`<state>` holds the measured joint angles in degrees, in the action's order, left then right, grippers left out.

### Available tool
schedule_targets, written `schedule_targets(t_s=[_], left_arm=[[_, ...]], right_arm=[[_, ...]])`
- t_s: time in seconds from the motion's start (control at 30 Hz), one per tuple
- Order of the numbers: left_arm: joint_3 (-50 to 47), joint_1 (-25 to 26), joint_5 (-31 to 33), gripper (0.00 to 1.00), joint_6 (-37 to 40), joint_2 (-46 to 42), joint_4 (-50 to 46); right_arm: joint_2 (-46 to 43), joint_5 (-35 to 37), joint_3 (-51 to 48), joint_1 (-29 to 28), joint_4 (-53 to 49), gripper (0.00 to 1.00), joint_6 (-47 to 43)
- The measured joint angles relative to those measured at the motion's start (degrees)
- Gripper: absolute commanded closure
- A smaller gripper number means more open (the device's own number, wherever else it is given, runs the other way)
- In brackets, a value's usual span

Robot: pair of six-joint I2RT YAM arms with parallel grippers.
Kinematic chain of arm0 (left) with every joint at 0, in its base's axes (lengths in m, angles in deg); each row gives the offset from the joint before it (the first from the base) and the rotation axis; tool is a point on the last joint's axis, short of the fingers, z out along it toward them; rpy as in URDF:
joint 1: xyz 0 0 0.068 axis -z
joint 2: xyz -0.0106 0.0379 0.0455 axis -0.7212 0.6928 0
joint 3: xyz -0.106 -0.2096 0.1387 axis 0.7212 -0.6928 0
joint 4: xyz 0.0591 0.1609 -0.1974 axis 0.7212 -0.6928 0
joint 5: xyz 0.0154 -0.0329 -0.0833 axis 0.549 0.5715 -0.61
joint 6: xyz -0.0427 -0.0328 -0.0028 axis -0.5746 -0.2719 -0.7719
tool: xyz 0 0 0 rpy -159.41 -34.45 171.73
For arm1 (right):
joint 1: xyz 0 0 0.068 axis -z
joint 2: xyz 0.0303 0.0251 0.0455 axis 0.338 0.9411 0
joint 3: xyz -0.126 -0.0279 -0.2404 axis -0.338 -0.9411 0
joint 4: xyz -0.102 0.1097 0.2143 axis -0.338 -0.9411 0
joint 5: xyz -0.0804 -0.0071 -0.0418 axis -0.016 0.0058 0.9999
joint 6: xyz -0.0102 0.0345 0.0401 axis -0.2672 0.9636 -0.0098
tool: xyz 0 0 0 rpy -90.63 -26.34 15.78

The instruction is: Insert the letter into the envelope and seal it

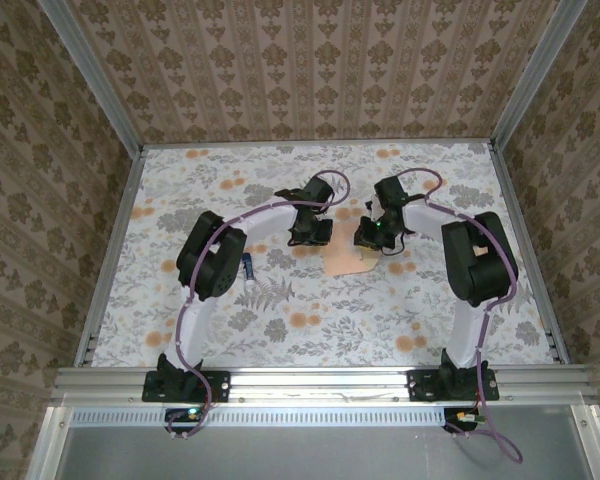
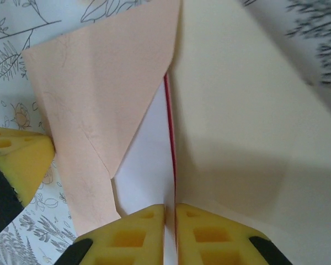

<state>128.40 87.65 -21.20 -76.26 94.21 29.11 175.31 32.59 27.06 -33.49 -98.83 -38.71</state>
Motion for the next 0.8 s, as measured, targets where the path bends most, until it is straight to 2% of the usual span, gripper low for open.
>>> schedule_targets(t_s=[0.5, 0.8], left_arm=[[0.0, -0.02, 0.0, 1.0, 0.33, 0.0, 0.0], [0.0, -0.28, -0.48, 1.0, 0.44, 0.0, 0.0]], right_arm=[[-3.28, 3.91, -0.7, 1.6, -0.52, 0.82, 0.46], [-3.52, 3.45, -2.29, 1.6, 0.24, 0.88, 1.73]])
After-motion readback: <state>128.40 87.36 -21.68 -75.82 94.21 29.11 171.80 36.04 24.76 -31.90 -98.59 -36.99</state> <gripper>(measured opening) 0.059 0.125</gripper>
